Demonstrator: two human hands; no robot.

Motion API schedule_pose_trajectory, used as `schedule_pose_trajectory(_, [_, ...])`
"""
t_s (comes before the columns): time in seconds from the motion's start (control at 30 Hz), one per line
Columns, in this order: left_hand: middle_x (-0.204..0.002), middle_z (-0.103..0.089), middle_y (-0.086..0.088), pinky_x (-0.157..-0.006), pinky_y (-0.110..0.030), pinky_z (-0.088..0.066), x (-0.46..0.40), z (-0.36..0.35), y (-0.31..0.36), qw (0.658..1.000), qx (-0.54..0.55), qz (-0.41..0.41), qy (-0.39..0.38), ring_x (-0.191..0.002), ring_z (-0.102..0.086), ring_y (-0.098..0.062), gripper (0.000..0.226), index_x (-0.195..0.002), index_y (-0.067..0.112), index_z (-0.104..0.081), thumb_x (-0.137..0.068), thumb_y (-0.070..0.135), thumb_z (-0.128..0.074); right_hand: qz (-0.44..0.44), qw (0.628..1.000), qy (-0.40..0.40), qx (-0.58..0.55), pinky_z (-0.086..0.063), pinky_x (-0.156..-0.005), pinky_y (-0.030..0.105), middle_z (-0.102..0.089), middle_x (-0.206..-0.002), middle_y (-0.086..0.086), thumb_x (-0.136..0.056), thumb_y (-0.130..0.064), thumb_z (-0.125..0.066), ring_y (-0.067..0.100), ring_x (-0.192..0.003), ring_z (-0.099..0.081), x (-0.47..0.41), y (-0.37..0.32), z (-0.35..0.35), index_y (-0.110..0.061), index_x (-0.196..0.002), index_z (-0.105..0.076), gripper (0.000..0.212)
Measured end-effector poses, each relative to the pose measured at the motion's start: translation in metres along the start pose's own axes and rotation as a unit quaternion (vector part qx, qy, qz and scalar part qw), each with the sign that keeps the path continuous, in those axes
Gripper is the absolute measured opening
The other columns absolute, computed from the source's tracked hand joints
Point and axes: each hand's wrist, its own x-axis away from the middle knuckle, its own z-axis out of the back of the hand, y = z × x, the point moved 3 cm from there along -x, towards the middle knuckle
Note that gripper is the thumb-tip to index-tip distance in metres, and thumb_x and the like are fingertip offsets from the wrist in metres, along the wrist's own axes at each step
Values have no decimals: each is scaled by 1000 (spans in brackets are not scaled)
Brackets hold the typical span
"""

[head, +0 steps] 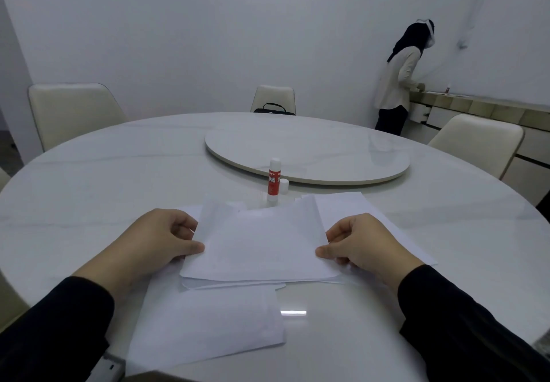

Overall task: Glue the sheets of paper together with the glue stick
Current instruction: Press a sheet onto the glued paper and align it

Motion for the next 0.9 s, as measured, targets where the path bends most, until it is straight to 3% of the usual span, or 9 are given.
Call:
schedule_pose_trajectory(0.1, [-77,-72,-5,-70,-33,-54,-1,3,-2,1000,-2,3,-18,-68,-67,-20,18,-82,17,-71,-70,7,-79,-2,1000,-1,7,-40,-45,23,-64,-56,6,-63,-12,-85,14,-42,-50,0,0,0,-6,-77,-69,22])
schedule_pose_trajectory(0.23, [-67,-67,3,-53,-14,-45,-2,5,-2,999,-10,2,-35,-51,-60,-7,19,-81,16,-70,-69,7,-80,-5,1000,1,8,-40,-45,22,-63,-53,5,-63,-12,-85,11,-35,-48,0,0,0,-8,-74,-68,21])
schedule_pose_trajectory(0.53, [-72,-72,-5,-70,-29,-50,-3,5,-3,998,-41,-11,-50,-60,-62,-15,24,-83,16,-71,-64,7,-82,-5,1000,2,8,-39,-42,20,-63,-53,4,-63,-11,-85,7,-33,-47,1,0,0,-4,-79,-70,23])
schedule_pose_trajectory(0.67, [-67,-68,-1,-67,-27,-48,-4,5,-3,997,-42,-14,-57,-57,-60,-13,27,-84,15,-71,-62,4,-83,-8,1000,3,12,-40,-43,21,-64,-56,4,-63,-12,-85,9,-38,-50,-1,0,0,-5,-80,-70,24])
schedule_pose_trajectory(0.8, [-54,-63,9,-62,-22,-45,-6,6,-2,996,-62,-12,-67,-50,-57,-6,29,-83,16,-71,-61,3,-83,-8,1000,2,10,-39,-41,20,-63,-54,3,-64,-11,-85,4,-29,-46,-2,1,-1,-5,-80,-69,23])
schedule_pose_trajectory(0.9, [-54,-63,12,-62,-20,-43,-6,6,-1,993,-101,-11,-66,-50,-57,-3,36,-93,16,-68,-61,7,-84,-7,1000,6,18,-40,-43,21,-64,-56,2,-64,-13,-85,6,-33,-49,-3,2,-1,-7,-82,-69,25])
